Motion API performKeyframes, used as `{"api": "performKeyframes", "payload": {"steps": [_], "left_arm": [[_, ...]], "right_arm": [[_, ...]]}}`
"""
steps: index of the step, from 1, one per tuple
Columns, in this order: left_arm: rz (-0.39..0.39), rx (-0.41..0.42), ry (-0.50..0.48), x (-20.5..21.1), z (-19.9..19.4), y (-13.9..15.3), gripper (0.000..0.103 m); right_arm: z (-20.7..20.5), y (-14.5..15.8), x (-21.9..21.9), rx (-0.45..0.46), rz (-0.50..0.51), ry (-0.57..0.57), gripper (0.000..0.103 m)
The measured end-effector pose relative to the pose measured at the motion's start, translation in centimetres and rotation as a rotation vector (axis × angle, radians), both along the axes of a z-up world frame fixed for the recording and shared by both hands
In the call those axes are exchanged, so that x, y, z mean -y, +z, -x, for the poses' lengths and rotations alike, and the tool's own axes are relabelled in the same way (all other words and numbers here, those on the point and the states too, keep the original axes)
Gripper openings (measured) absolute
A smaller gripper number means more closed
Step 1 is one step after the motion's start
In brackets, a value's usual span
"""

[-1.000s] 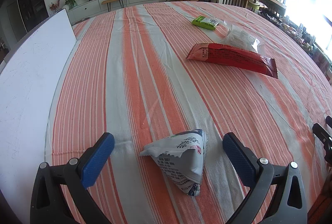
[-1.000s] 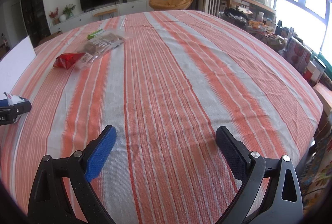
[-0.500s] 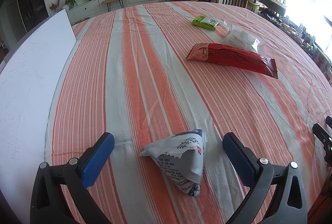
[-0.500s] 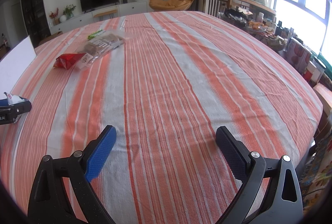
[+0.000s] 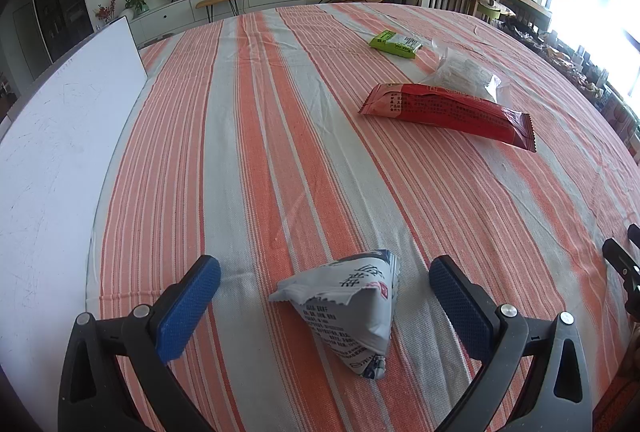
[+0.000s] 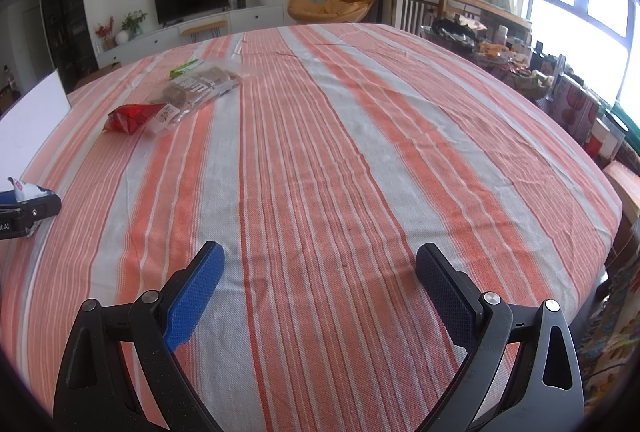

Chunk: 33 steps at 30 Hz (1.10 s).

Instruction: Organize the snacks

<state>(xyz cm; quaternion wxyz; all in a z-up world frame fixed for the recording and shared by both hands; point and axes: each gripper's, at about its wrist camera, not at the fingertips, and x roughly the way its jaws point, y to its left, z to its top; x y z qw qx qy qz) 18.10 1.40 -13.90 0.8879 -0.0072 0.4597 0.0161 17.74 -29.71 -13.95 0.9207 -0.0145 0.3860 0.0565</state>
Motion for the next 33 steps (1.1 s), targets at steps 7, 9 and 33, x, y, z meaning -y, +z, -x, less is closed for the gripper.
{"api": "performKeyframes", "payload": {"steps": [7, 9, 33], "left_arm": [[0.000, 0.000, 0.000, 0.0, 0.0, 0.0, 0.103], [0.000, 0.000, 0.000, 0.0, 0.0, 0.0, 0.103], [0.000, 0.000, 0.000, 0.0, 0.0, 0.0, 0.103]], "right_arm": [[0.0, 0.0, 0.0, -0.002, 0.000, 0.003, 0.098], [-0.2, 0.0, 0.0, -0.006, -0.001, 0.006, 0.098], [-13.8, 5.8, -21.9, -0.250, 0.247, 0.505, 0.086]]}}
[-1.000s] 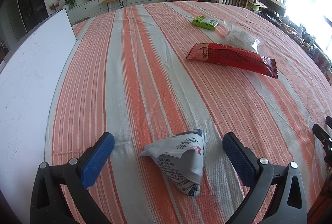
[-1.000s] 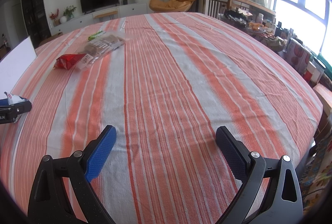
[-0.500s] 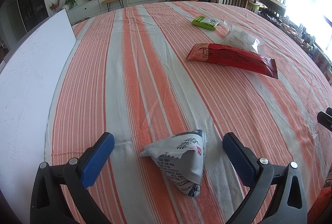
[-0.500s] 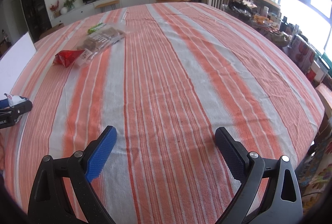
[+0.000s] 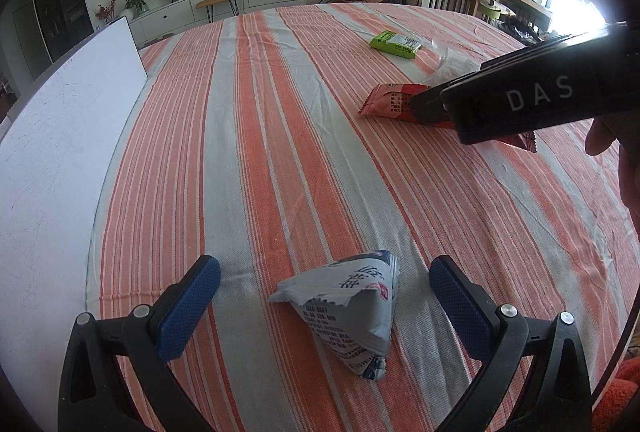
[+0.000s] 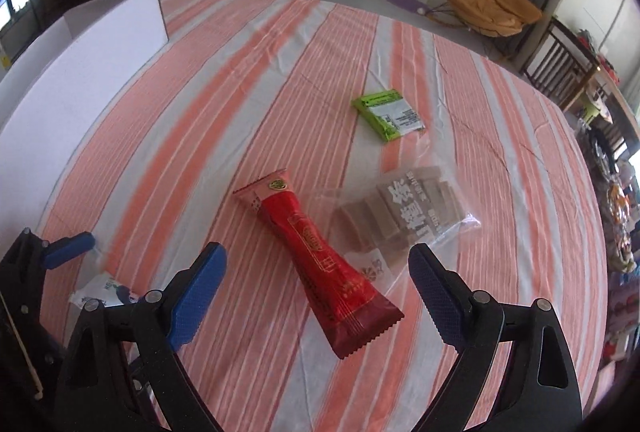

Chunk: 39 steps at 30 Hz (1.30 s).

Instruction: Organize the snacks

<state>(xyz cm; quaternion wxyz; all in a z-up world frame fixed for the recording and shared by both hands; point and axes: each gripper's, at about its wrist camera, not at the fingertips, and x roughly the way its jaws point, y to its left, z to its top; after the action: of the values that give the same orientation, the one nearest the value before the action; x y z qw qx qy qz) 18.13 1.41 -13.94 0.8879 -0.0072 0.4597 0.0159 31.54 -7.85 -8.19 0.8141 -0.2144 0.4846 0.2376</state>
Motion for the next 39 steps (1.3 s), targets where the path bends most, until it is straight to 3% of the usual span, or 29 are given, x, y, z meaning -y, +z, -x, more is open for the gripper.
{"api": "performKeyframes", "payload": {"steps": [1, 2, 4, 9, 14, 17, 20, 22, 24, 28, 32, 36, 39], "left_arm": [[0.000, 0.000, 0.000, 0.0, 0.0, 0.0, 0.103], [0.000, 0.000, 0.000, 0.0, 0.0, 0.0, 0.103], [0.000, 0.000, 0.000, 0.0, 0.0, 0.0, 0.103], [0.000, 0.000, 0.000, 0.0, 0.0, 0.0, 0.103], [0.000, 0.000, 0.000, 0.0, 0.0, 0.0, 0.103], [0.000, 0.000, 0.000, 0.0, 0.0, 0.0, 0.103], [0.000, 0.000, 0.000, 0.0, 0.0, -0.1, 0.103], [0.000, 0.000, 0.000, 0.0, 0.0, 0.0, 0.103], [0.000, 0.000, 0.000, 0.0, 0.0, 0.0, 0.103], [0.000, 0.000, 0.000, 0.0, 0.0, 0.0, 0.103], [0.000, 0.000, -0.001, 0.0, 0.0, -0.1, 0.103], [0.000, 0.000, -0.001, 0.0, 0.0, 0.0, 0.103], [0.000, 0.000, -0.001, 0.0, 0.0, 0.0, 0.103]], "right_arm": [[-0.5, -0.5, -0.5, -0.023, 0.017, 0.000, 0.074], [-0.8, -1.0, -0.8, -0.052, 0.033, -0.002, 0.052], [-1.0, -1.8, -0.6, -0.110, 0.057, -0.022, 0.030], [0.4, -1.5, 2.2, -0.152, 0.007, -0.084, 0.018], [4.2, 0.0, 8.1, -0.190, -0.214, -0.237, 0.016], [7.1, 0.0, 12.2, -0.176, -0.330, -0.382, 0.016], [8.9, -1.4, 13.9, -0.149, -0.335, -0.485, 0.016], [9.1, -3.3, 13.7, -0.215, -0.340, -0.482, 0.016], [10.1, -4.7, 12.7, -0.240, -0.326, -0.465, 0.031], [9.7, -4.7, 11.6, -0.263, -0.328, -0.455, 0.041], [8.1, -5.0, 9.7, -0.226, -0.253, -0.429, 0.072], [8.3, -5.7, 6.7, -0.112, -0.102, -0.397, 0.081], [7.5, -5.8, 6.1, -0.098, -0.106, -0.409, 0.083]]}}
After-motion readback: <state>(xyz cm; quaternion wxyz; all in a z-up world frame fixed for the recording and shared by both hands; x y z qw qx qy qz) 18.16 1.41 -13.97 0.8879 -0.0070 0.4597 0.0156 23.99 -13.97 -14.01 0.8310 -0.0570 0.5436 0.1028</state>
